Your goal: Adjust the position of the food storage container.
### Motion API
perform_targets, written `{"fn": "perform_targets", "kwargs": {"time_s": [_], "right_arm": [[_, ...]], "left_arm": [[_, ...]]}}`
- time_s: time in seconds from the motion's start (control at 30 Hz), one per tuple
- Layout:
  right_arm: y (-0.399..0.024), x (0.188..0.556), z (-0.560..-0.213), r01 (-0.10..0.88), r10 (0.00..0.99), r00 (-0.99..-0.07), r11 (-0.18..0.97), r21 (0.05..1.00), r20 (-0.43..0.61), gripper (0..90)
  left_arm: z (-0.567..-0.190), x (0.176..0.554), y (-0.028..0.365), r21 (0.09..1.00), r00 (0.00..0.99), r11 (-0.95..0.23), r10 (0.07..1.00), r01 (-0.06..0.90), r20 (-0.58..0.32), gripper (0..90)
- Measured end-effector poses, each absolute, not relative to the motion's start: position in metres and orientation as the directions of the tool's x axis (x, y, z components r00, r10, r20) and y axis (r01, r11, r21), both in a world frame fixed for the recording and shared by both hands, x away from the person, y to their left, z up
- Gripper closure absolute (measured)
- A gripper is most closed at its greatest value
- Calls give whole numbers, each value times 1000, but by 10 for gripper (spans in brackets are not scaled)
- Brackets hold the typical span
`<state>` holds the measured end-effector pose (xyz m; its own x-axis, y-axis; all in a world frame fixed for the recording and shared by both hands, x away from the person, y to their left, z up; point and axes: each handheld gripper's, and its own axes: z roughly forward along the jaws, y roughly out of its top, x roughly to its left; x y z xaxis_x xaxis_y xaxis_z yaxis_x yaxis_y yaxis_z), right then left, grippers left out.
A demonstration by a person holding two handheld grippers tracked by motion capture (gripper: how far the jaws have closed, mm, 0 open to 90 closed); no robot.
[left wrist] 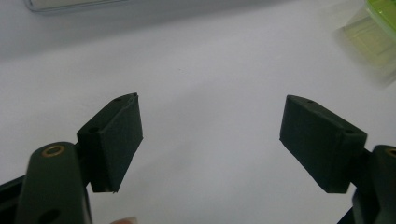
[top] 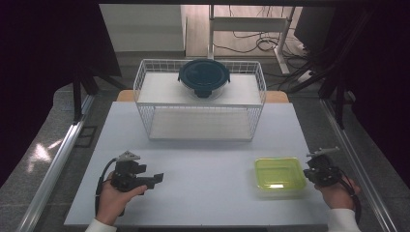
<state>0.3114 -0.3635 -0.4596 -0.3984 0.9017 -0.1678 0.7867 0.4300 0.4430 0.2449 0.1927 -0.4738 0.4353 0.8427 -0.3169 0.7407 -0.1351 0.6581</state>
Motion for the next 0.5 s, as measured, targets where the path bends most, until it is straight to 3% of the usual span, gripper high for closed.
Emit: {"fn": "perform_targets", "kwargs": {"time_s": [0.5], "right_arm": [[-330, 308, -461, 758, 870, -483, 472, 450, -100, 890]], "left_arm": [[-474, 245, 193, 649, 420, -124, 848, 750, -324, 209]]}}
